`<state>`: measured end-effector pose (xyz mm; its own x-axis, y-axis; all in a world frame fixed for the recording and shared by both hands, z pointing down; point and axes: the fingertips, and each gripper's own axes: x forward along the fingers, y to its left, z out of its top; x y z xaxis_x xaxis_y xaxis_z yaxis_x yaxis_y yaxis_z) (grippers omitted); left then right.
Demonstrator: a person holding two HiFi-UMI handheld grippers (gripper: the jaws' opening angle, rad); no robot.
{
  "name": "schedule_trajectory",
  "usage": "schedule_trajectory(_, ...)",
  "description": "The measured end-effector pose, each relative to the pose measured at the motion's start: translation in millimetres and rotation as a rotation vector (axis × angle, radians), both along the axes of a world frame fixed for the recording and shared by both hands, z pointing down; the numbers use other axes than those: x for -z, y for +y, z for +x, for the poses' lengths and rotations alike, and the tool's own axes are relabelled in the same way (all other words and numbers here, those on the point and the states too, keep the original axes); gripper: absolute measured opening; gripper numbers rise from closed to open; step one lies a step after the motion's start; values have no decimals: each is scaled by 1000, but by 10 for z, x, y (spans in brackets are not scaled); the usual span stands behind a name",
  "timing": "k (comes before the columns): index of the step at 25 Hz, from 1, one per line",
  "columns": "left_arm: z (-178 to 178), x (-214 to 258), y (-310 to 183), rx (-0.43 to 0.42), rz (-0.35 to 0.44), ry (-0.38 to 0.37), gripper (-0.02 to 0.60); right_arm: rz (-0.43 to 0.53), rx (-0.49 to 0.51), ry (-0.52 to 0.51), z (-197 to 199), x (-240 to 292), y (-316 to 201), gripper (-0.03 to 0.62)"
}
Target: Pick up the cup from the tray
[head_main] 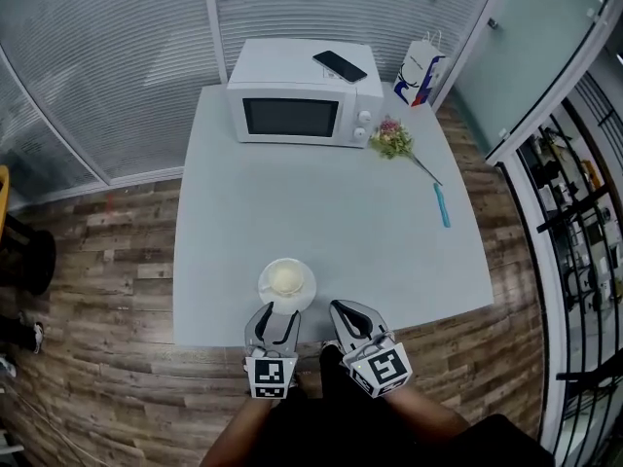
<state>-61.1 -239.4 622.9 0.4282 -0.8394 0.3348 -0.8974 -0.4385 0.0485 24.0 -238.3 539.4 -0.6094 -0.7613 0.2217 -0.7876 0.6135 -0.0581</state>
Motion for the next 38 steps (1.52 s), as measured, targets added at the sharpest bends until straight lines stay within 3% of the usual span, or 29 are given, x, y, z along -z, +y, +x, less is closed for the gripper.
schedule_trajectory(5,63,-319,-187,31,-66,-9,312,-44,20,-6,29,-210,-203,5)
schedule_trajectory(17,88,-742,-523,107,-161,-8,414,-117,41,-3,178,-496,-417,5)
schedule_trajectory(30,-2,-818,-927,182,-141,-105,443,-154,65,-8,264,-612,-605,5)
schedule_trajectory(38,-21,-780,-976,186,-119,-119,439,-156,81,2,272,-613,-624,5)
